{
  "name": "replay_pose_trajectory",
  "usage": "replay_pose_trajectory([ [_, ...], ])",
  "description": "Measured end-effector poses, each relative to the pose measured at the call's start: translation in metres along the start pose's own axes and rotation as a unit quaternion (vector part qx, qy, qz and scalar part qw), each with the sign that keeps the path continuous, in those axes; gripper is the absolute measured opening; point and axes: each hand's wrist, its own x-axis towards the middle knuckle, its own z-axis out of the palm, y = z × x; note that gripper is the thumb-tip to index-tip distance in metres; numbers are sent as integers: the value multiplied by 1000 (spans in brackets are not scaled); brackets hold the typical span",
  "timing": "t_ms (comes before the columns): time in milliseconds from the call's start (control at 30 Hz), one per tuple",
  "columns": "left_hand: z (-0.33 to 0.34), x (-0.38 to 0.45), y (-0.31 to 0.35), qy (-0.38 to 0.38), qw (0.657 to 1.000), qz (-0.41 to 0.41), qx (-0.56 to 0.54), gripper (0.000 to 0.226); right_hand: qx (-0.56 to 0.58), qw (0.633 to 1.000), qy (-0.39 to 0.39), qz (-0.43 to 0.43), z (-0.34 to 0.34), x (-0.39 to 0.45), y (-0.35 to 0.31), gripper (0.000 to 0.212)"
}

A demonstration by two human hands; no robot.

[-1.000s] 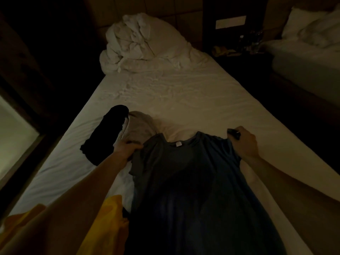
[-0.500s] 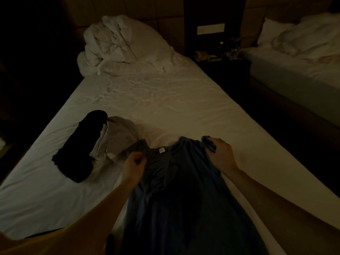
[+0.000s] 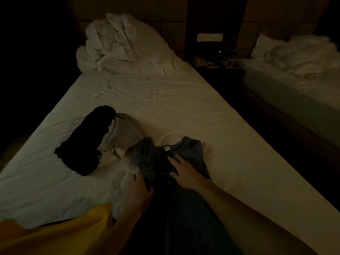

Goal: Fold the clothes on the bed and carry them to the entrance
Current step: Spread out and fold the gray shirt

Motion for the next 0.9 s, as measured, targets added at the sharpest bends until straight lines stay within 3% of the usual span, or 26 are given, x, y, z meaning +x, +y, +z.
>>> replay_pose_trajectory([
  [100, -7, -20, -5, -51, 998, 0, 31, 50, -6, 998, 52, 20, 0, -35, 11, 65],
  [200, -15, -42, -6, -85, 995, 0, 56, 53, -18, 992, 47, 117, 1, -84, 31, 70],
  [300, -18, -69, -15, -135, 989, -16, 63, 71, -29, 968, 34, 245, 6, -138, 46, 65],
  [400, -14, -97, -24, -176, 980, -2, 92, 88, -7, 958, 24, 286, 15, -186, 54, 63],
  [567, -34, -161, -13, -214, 972, -44, 86, 62, 37, 952, -1, 305, 29, -245, 47, 65],
  [700, -38, -195, -13, -274, 955, -51, 102, 53, 71, 964, -4, 257, 32, -272, 38, 69],
  [800, -37, -212, -16, -328, 936, -59, 111, 47, 35, 975, -32, 215, 29, -284, 32, 74],
  [900, -37, -233, -18, -350, 930, -70, 89, 48, 36, 974, -45, 217, 24, -290, 28, 55],
])
